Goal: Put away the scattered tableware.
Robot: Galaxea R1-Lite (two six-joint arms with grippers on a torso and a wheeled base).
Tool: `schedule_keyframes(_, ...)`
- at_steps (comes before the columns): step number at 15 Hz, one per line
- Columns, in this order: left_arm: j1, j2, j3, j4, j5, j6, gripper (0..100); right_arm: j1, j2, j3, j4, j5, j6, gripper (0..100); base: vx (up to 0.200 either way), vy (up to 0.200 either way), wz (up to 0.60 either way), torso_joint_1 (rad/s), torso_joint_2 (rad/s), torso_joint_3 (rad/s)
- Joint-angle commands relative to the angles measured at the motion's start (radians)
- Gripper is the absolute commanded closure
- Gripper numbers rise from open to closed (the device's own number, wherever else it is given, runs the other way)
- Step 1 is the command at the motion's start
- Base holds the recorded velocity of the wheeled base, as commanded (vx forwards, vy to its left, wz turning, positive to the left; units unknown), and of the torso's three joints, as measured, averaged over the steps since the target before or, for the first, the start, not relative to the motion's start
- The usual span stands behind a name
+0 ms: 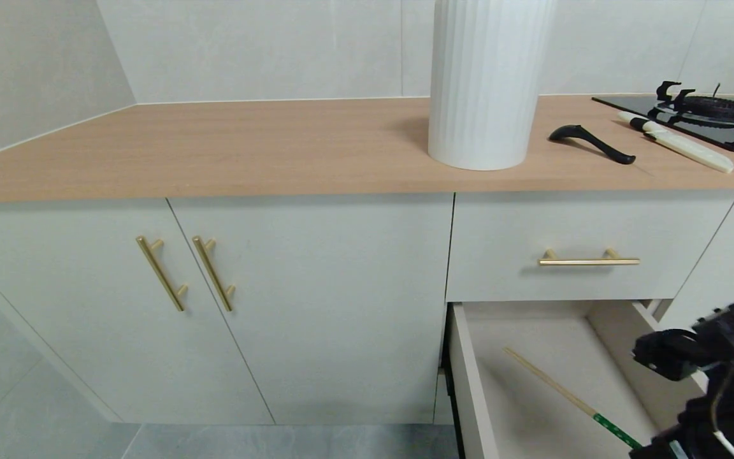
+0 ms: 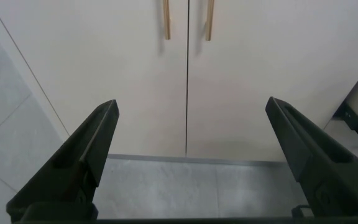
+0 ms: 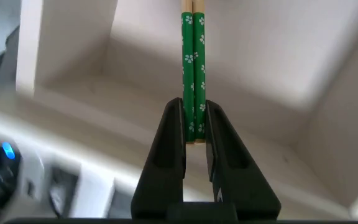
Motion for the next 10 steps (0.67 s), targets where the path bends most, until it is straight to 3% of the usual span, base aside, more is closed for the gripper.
schedule_keyframes(1, 0.000, 0.000, 0.000, 0.000, 0.001, 0.000, 0, 0.007, 0.320, -0.185, -0.004, -0.009, 0.078, 100, 0.000, 0.000, 0.00, 0.000, 0.00, 0.000)
schedule_keyframes(4, 0.000, 0.000, 0.000, -0.001, 0.001, 0.000, 0, -0.007, 0.472, -0.285, -0.031, -0.055, 0.189, 100, 0.000, 0.000, 0.00, 0.000, 0.00, 0.000)
schedule_keyframes(6, 0.000, 0.000, 0.000, -0.001, 0.001, 0.000, 0, -0.010, 0.512, -0.288, -0.044, -0.061, 0.190, 100, 0.000, 0.000, 0.00, 0.000, 0.00, 0.000)
schedule_keyframes(10, -0.001, 0.000, 0.000, 0.000, 0.001, 0.000, 0, -0.009, 0.639, -0.268, -0.205, -0.062, 0.218, 100, 0.000, 0.000, 0.00, 0.000, 0.00, 0.000)
